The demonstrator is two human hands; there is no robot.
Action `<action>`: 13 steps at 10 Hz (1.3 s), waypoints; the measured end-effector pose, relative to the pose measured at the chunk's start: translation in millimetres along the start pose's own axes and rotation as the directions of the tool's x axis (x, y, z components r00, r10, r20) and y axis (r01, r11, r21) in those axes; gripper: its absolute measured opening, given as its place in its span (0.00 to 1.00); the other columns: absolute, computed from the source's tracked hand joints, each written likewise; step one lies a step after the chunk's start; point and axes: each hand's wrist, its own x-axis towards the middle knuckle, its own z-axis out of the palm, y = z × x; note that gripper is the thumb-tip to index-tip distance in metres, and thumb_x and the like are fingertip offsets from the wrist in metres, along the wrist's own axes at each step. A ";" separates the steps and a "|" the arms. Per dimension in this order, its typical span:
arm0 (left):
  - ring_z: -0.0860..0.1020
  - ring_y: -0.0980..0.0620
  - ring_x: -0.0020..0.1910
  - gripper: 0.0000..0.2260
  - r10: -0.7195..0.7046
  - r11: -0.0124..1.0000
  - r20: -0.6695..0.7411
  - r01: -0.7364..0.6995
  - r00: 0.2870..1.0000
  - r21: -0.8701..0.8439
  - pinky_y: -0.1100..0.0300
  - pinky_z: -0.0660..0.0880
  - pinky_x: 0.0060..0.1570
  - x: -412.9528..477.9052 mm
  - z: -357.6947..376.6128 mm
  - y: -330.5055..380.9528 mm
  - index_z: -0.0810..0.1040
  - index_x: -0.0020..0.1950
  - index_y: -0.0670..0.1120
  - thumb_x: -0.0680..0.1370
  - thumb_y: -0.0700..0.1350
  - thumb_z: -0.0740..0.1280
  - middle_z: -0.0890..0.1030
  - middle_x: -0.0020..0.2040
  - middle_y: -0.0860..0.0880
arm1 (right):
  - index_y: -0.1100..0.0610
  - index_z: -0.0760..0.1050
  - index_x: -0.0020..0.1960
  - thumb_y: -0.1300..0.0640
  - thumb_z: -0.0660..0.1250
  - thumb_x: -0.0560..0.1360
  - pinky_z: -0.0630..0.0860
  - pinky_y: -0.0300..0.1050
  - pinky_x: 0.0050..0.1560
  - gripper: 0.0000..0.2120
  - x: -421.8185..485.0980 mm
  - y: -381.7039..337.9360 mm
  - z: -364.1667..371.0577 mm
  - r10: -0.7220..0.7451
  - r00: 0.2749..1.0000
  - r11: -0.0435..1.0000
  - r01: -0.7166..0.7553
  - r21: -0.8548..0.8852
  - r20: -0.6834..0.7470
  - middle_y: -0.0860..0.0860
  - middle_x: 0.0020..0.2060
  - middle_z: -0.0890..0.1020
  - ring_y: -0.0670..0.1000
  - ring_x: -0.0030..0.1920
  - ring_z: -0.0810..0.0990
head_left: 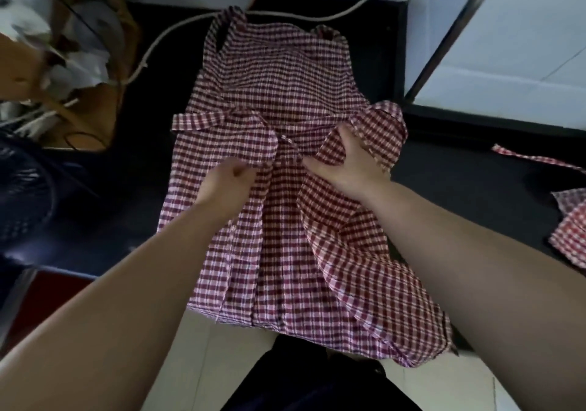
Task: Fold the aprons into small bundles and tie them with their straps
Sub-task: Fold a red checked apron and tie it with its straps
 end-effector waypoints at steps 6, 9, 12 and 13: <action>0.51 0.49 0.77 0.24 0.535 0.583 0.385 -0.659 0.752 0.476 0.49 0.53 0.75 53.0 23.4 71.6 0.58 0.78 0.48 0.81 0.42 0.57 0.54 0.79 0.48 | 0.55 0.70 0.66 0.35 0.76 0.51 0.80 0.52 0.52 0.49 27.6 -15.0 -38.7 0.494 0.853 0.704 -0.277 0.654 -0.171 0.52 0.53 0.81 0.55 0.48 0.82; 0.44 0.42 0.78 0.35 0.264 0.544 0.571 -0.609 0.777 0.577 0.37 0.50 0.74 83.4 53.9 96.3 0.44 0.80 0.52 0.79 0.60 0.59 0.41 0.79 0.48 | 0.61 0.76 0.46 0.64 0.60 0.78 0.75 0.44 0.39 0.06 43.6 -11.5 -67.1 0.340 0.902 0.687 -0.046 0.726 -0.265 0.50 0.34 0.74 0.47 0.33 0.74; 0.41 0.42 0.77 0.37 0.330 0.554 0.399 -0.518 0.855 0.651 0.37 0.46 0.72 77.7 42.2 101.8 0.51 0.78 0.60 0.74 0.62 0.67 0.40 0.79 0.47 | 0.54 0.71 0.38 0.60 0.59 0.80 0.74 0.45 0.43 0.12 51.8 -43.2 -70.2 0.045 0.983 0.851 0.054 0.523 -0.176 0.48 0.33 0.76 0.47 0.35 0.75; 0.57 0.42 0.73 0.21 0.417 0.725 0.031 -0.353 0.908 0.591 0.45 0.55 0.70 64.8 10.3 71.0 0.67 0.73 0.55 0.80 0.49 0.62 0.59 0.76 0.48 | 0.58 0.77 0.58 0.53 0.59 0.81 0.71 0.46 0.62 0.13 54.6 -58.4 -46.4 -0.058 0.998 0.949 0.051 0.311 0.015 0.48 0.51 0.81 0.51 0.55 0.77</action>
